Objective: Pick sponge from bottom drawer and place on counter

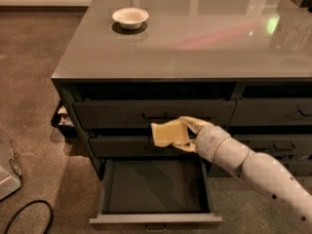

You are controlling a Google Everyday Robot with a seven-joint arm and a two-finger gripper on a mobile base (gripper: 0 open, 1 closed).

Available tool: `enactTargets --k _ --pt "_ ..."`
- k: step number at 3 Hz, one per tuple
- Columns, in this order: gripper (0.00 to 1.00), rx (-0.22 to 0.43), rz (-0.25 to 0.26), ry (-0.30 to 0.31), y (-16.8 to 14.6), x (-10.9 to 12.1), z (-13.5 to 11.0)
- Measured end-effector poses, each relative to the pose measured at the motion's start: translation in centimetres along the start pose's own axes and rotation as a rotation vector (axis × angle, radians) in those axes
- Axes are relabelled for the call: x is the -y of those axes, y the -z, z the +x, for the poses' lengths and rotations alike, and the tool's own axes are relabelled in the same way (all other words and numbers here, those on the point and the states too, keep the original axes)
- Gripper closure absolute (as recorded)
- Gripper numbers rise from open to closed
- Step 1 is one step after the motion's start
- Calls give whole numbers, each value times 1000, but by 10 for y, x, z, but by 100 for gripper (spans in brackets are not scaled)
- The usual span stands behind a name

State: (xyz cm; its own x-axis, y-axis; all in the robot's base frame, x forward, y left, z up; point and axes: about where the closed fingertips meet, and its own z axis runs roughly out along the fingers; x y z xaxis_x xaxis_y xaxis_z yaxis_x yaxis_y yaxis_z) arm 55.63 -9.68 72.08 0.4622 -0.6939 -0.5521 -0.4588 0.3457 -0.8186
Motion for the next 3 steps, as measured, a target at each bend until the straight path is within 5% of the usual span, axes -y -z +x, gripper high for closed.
enactTargets --k 2,3 --pt "100 167 98 338 -19 111 -138" --pt "100 232 96 422 -51 143 -185"
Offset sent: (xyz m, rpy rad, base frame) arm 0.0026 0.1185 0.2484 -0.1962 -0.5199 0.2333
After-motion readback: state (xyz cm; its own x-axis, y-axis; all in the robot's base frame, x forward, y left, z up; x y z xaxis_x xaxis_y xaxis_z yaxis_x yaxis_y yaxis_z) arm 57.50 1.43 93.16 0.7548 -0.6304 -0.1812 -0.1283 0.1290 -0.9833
